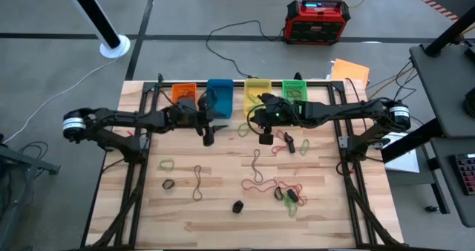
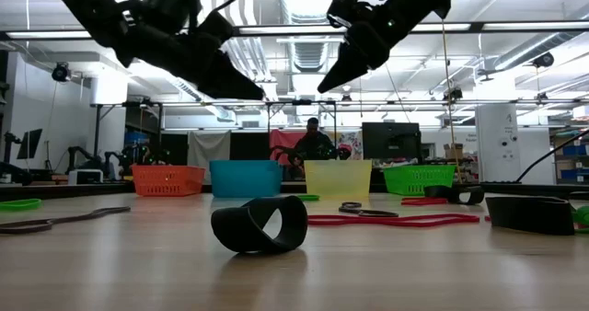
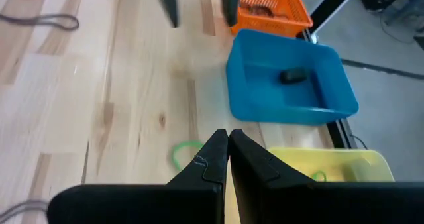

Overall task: Sort rubber bands into baskets
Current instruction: Put the green rubber band into the yellow bin

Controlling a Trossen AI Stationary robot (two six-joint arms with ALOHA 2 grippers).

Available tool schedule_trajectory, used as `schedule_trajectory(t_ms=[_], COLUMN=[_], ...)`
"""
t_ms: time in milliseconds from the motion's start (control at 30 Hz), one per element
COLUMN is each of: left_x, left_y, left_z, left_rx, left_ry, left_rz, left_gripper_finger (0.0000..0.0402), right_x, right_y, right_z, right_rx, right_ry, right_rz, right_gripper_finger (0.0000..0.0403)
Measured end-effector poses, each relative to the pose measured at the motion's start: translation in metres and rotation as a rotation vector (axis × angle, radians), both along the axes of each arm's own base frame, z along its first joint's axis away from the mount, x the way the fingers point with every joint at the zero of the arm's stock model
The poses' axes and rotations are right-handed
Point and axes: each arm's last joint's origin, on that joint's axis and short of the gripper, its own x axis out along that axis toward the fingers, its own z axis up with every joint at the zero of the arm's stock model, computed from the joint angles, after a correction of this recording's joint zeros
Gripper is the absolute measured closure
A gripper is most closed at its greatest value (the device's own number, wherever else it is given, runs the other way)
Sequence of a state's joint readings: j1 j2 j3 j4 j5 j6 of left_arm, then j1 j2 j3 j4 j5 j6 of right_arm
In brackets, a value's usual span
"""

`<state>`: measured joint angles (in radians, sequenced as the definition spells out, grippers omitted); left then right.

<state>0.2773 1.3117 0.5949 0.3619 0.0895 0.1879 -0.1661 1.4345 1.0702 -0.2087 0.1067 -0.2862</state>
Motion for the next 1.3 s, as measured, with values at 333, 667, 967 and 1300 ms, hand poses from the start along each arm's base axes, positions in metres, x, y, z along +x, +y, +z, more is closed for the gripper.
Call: schedule_trajectory(t_ms=[333,667,967,1300], left_x=[0.045,0.069,0.080,0.082], left_y=[-0.012,-0.013,-0.021,-0.029], left_z=[-0.021,-0.050,-0.068,-0.073], left_rx=[-0.024,0.026,0.033,0.080], left_ry=[0.092,0.267,0.305,0.325], left_rz=[-0.076,0.050,0.023,0.020], left_gripper_finger=[0.0228,0.0228,0.0228,0.0228], right_x=[-0.011,-0.047,-0.072,-0.076], right_y=[0.003,0.009,0.013,0.014], right_z=[-0.014,-0.022,-0.031,-0.040], right_rx=[0.063,0.105,0.097,0.091], right_ry=[0.078,-0.019,-0.237,-0.264], right_rz=[-0.035,-0.080,-0.080,-0.074], right_gripper_finger=[0.0394,0.0394,0.0394,0.0394])
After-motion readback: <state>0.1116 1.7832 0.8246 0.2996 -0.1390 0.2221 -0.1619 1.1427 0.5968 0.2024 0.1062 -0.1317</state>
